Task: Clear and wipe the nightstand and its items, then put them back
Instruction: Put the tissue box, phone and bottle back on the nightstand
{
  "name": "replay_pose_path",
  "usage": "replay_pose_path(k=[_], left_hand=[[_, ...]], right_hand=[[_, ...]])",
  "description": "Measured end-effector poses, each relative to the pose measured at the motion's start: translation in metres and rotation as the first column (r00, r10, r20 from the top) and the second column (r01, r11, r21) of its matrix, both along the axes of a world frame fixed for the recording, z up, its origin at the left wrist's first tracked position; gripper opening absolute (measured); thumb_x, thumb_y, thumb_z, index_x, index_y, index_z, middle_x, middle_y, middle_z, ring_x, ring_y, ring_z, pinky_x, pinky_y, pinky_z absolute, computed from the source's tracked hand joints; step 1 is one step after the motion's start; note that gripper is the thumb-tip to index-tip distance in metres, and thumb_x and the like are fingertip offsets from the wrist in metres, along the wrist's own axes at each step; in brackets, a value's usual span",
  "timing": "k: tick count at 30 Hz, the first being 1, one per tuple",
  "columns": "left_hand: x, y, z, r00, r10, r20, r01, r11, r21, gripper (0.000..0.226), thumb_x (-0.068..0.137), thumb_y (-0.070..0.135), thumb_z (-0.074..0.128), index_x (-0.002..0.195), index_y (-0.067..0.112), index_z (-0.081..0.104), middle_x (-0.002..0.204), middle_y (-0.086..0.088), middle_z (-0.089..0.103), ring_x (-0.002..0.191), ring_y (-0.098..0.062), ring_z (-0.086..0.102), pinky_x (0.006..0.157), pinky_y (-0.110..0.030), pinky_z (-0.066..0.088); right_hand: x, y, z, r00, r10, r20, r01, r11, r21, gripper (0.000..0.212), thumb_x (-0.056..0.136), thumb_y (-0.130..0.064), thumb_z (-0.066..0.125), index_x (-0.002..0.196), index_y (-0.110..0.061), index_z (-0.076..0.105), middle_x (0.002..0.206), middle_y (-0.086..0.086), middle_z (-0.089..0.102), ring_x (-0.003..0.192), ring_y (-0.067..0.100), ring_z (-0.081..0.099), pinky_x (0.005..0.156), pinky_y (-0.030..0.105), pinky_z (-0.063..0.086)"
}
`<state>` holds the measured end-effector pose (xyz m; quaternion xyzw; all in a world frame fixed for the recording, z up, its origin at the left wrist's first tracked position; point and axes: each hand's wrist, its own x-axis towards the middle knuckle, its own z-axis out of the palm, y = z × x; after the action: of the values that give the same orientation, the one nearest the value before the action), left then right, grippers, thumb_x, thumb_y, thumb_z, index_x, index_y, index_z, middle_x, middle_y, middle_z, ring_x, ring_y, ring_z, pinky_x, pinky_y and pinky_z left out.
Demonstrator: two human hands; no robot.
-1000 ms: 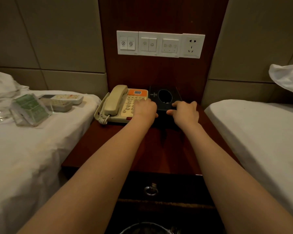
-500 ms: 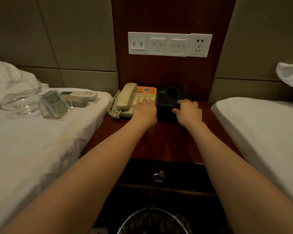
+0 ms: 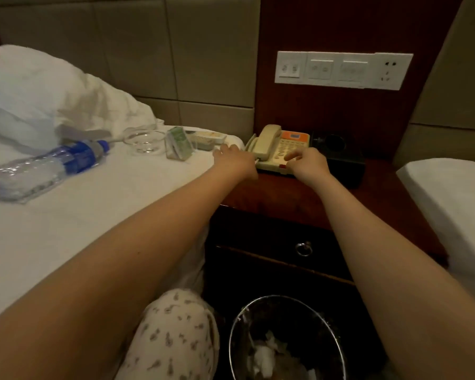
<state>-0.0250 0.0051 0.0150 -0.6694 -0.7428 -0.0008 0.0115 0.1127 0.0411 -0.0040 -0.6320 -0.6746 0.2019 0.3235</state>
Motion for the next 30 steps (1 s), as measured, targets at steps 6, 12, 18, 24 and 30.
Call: replay_pose_path(k=[6, 12, 18, 24, 30], left_hand=[[-0.057, -0.052, -0.010, 0.978, 0.177, 0.108, -0.179, 0.984, 0.010, 0.046, 0.091, 0.026, 0.047, 0.136, 0.016, 0.045, 0.143, -0.016, 0.032, 0.133, -0.035, 0.028, 0.106, -0.041, 0.027], [-0.113, -0.103, -0.009, 0.938, 0.276, 0.210, -0.292, 0.955, 0.047, 0.043, 0.091, 0.026, 0.048, 0.133, 0.018, 0.047, 0.138, -0.013, 0.040, 0.127, -0.032, 0.037, 0.102, -0.039, 0.033], [-0.166, -0.159, 0.002, 0.887, 0.376, 0.269, -0.399, 0.917, 0.032, 0.044, 0.092, 0.022, 0.048, 0.135, 0.014, 0.047, 0.140, -0.010, 0.045, 0.128, -0.029, 0.042, 0.109, -0.040, 0.034], [-0.208, -0.217, 0.003, 0.793, 0.487, 0.367, -0.531, 0.847, 0.024, 0.040, 0.089, 0.019, 0.049, 0.129, 0.012, 0.051, 0.138, -0.010, 0.046, 0.125, -0.029, 0.045, 0.107, -0.040, 0.036], [-0.241, -0.276, -0.005, 0.723, 0.579, 0.378, -0.630, 0.776, 0.017, 0.039, 0.093, 0.014, 0.044, 0.131, 0.011, 0.048, 0.139, -0.013, 0.043, 0.127, -0.031, 0.040, 0.108, -0.039, 0.033]], right_hand=[[-0.067, -0.037, 0.000, 0.968, 0.240, -0.069, -0.241, 0.970, -0.013, 0.028, 0.084, -0.006, 0.059, 0.110, -0.007, 0.067, 0.094, 0.002, 0.056, 0.087, 0.016, 0.050, 0.059, 0.020, 0.037], [-0.127, -0.071, 0.000, 0.916, 0.372, -0.150, -0.385, 0.921, -0.061, 0.028, 0.080, -0.003, 0.061, 0.106, -0.012, 0.066, 0.098, 0.008, 0.061, 0.088, 0.016, 0.053, 0.072, 0.023, 0.041], [-0.175, -0.102, 0.004, 0.858, 0.470, -0.210, -0.492, 0.867, -0.071, 0.027, 0.081, -0.006, 0.062, 0.105, -0.015, 0.065, 0.109, 0.004, 0.057, 0.094, 0.016, 0.050, 0.076, 0.026, 0.044], [-0.222, -0.143, 0.003, 0.787, 0.550, -0.281, -0.605, 0.777, -0.173, 0.030, 0.087, -0.002, 0.057, 0.116, -0.008, 0.061, 0.103, 0.007, 0.056, 0.093, 0.019, 0.053, 0.071, 0.027, 0.045], [-0.272, -0.190, -0.001, 0.705, 0.601, -0.377, -0.697, 0.684, -0.214, 0.026, 0.089, -0.002, 0.055, 0.113, -0.008, 0.061, 0.100, 0.006, 0.059, 0.082, 0.015, 0.057, 0.066, 0.022, 0.050]])
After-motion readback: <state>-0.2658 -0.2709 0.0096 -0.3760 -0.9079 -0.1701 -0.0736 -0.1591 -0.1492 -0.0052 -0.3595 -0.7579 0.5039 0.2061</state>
